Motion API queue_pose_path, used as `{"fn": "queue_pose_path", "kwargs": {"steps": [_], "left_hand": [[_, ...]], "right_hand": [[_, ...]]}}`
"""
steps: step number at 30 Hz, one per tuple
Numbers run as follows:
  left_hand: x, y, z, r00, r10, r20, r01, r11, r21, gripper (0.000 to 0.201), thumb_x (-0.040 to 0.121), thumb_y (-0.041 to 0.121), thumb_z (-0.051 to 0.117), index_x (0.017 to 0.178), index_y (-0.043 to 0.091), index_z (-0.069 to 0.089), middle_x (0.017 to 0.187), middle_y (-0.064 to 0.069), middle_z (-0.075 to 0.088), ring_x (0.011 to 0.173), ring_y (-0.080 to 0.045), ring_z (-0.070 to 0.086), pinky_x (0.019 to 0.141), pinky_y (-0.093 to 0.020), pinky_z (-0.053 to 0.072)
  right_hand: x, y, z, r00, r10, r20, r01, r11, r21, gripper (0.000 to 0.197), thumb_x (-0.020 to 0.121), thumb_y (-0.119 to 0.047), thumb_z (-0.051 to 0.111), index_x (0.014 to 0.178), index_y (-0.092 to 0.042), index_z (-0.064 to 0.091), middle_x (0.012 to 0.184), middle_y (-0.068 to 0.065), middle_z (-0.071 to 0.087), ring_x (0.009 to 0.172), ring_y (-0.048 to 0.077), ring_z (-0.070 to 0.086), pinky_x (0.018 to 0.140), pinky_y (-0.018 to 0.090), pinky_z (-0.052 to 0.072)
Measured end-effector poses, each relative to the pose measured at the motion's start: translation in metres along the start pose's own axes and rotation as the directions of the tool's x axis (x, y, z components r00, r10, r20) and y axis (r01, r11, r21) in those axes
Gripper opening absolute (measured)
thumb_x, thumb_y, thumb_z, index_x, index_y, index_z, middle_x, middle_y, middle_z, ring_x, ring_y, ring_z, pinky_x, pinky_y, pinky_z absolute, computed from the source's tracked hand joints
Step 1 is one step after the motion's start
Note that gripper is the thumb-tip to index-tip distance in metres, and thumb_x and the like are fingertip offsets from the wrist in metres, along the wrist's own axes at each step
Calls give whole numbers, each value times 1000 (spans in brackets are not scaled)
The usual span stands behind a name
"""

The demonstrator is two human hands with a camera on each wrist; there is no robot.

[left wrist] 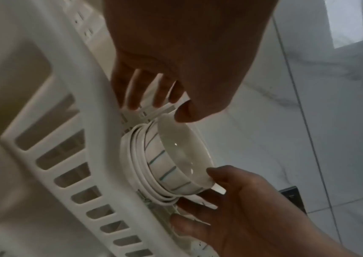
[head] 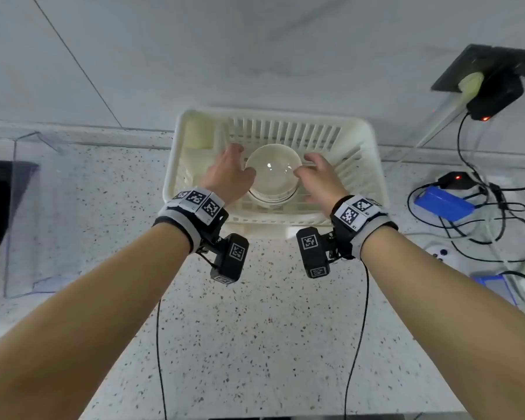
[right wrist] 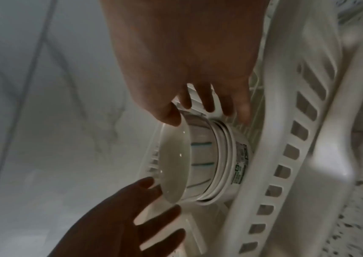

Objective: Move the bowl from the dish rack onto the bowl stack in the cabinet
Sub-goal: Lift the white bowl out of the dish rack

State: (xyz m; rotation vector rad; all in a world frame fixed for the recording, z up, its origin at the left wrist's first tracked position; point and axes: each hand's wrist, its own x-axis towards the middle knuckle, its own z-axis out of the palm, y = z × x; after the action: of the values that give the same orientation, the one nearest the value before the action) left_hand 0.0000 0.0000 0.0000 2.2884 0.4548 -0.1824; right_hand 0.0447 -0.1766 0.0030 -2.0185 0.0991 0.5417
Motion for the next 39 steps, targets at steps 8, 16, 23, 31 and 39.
{"fn": "queue_pose_path", "kwargs": {"steps": [8,16,23,31,39], "left_hand": [[28,2,17,911,-263,318,338,917,-211,51,93,6,39,142,18,31,114,-10,46,94,-33,58,55,-42,60],[19,14,9,945,-213,249,284,910,-302,52,94,8,35,144,22,33,118,-9,44,102,-37,58,74,-56,61],[-18,40,-11,985,-66,162,132,888,-440,59,92,21,37,151,25,30,145,-14,38,111,-33,51,78,-55,61],[-107,69,-14,989,-10,148,92,825,-557,58,88,15,37,144,26,31,135,-13,43,112,-40,53,69,-52,63],[-254,82,10,995,-10,102,70,794,-603,48,89,15,38,137,22,34,132,-17,45,107,-42,58,62,-41,62]], "right_hand": [[23,-2,23,957,238,165,-268,944,192,37,96,-26,42,132,-32,44,130,7,48,119,33,52,86,58,59],[11,-11,20,970,204,130,-236,914,330,29,97,-23,38,124,-33,41,132,5,42,118,31,47,88,64,56],[-29,-32,-9,991,113,78,-133,925,356,34,95,-28,40,128,-29,47,134,9,48,118,33,54,75,56,63],[-122,-30,-41,999,-37,25,27,952,306,36,95,-39,42,126,-24,54,121,6,56,109,27,59,76,54,63],[-256,20,-64,979,-183,90,147,939,312,41,95,-44,42,132,-27,46,128,10,53,110,31,60,70,52,64]]}}
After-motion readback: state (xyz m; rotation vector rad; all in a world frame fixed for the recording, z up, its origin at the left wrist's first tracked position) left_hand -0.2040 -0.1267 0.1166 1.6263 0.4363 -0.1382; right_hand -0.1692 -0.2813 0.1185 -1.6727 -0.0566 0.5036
